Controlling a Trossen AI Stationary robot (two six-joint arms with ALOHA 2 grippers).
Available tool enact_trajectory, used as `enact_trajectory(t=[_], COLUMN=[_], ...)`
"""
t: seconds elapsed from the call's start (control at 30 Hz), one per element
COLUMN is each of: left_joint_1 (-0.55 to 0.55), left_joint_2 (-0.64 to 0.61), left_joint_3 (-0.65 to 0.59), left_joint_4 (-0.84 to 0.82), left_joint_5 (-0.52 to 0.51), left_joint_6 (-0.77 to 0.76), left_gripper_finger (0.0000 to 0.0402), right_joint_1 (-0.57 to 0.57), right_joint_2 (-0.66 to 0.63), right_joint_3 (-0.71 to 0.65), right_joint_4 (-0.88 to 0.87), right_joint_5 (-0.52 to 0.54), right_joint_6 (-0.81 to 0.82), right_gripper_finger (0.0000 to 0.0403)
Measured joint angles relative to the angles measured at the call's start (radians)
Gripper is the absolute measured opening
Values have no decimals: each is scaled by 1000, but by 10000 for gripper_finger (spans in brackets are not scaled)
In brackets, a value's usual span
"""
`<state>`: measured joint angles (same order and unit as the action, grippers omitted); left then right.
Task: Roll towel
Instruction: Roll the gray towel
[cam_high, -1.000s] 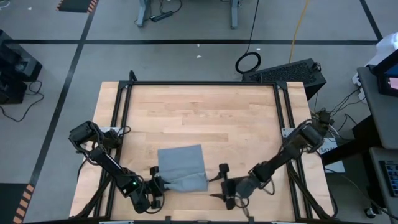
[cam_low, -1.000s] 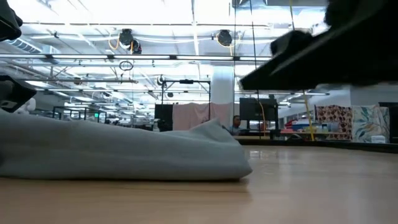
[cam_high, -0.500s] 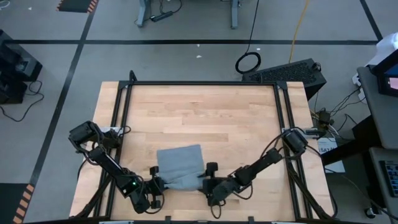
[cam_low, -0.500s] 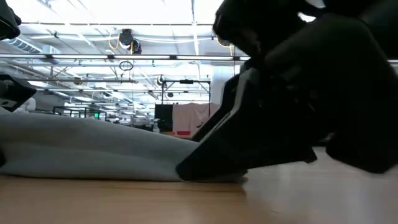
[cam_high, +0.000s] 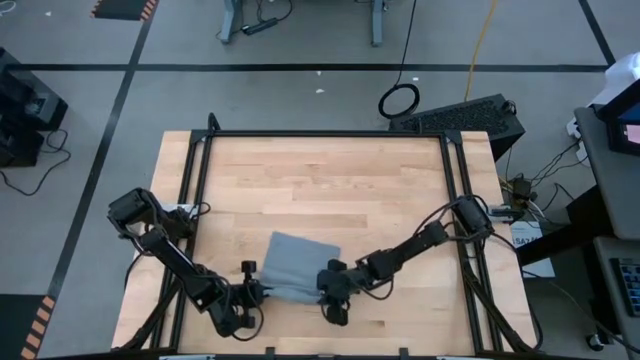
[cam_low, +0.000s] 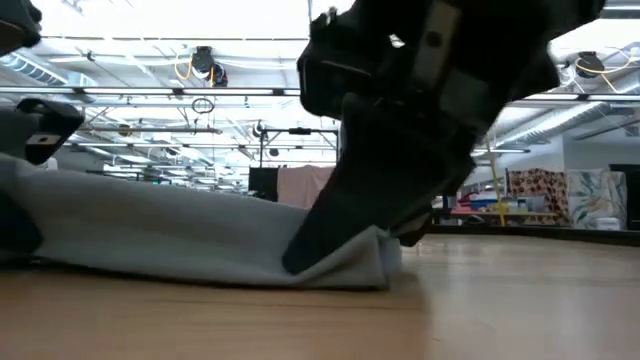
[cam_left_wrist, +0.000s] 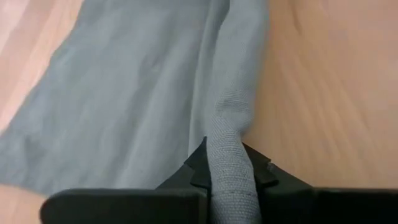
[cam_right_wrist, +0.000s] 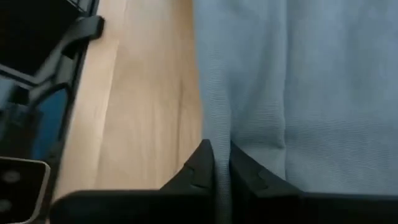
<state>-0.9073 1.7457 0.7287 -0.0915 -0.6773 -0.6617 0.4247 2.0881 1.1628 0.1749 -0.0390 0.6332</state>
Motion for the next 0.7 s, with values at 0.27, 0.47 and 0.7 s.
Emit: enact_trajectory(t=[0.27,0.47,0.7], left_joint_1=[-43,-97,-174], left_joint_2=[-44,-118,-216], left_joint_3=[-13,-13,25], left_joint_4=[-51,-112,-144], left_joint_5=[18,-17,-173], left_joint_6=[-169,-170,-119], left_gripper_finger=[66,164,227], right_joint_1=[-74,-74,-74], right_joint_2=[-3,-5,-6], right_joint_3=[-1,-1,-1], right_joint_4=[-8,-29,-31], right_joint_5=[-136,-187,-201], right_joint_6=[127,172,219], right_gripper_finger=[22,4,6])
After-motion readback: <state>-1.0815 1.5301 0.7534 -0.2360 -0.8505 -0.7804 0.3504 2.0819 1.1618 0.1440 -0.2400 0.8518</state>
